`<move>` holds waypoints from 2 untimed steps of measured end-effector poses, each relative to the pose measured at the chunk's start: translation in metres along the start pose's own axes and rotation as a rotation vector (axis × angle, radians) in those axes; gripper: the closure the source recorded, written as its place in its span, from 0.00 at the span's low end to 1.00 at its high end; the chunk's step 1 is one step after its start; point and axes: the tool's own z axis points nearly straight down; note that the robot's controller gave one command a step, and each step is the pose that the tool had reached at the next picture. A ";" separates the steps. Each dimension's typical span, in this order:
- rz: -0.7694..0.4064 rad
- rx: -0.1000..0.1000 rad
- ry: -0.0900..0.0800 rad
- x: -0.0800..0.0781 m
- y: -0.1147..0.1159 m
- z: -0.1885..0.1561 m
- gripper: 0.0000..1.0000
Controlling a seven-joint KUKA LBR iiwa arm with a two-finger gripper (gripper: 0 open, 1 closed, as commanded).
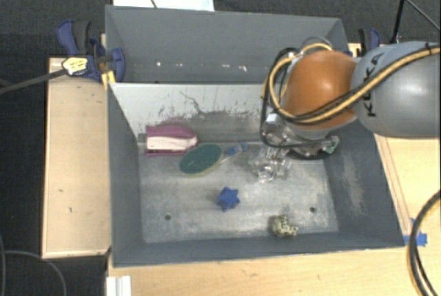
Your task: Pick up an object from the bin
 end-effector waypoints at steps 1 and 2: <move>0.007 0.006 -0.002 -0.001 -0.001 -0.024 1.00; 0.015 0.006 -0.003 -0.002 -0.002 -0.035 1.00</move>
Offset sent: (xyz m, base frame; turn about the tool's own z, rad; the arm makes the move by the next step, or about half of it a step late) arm 0.0001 0.0000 0.0222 0.0000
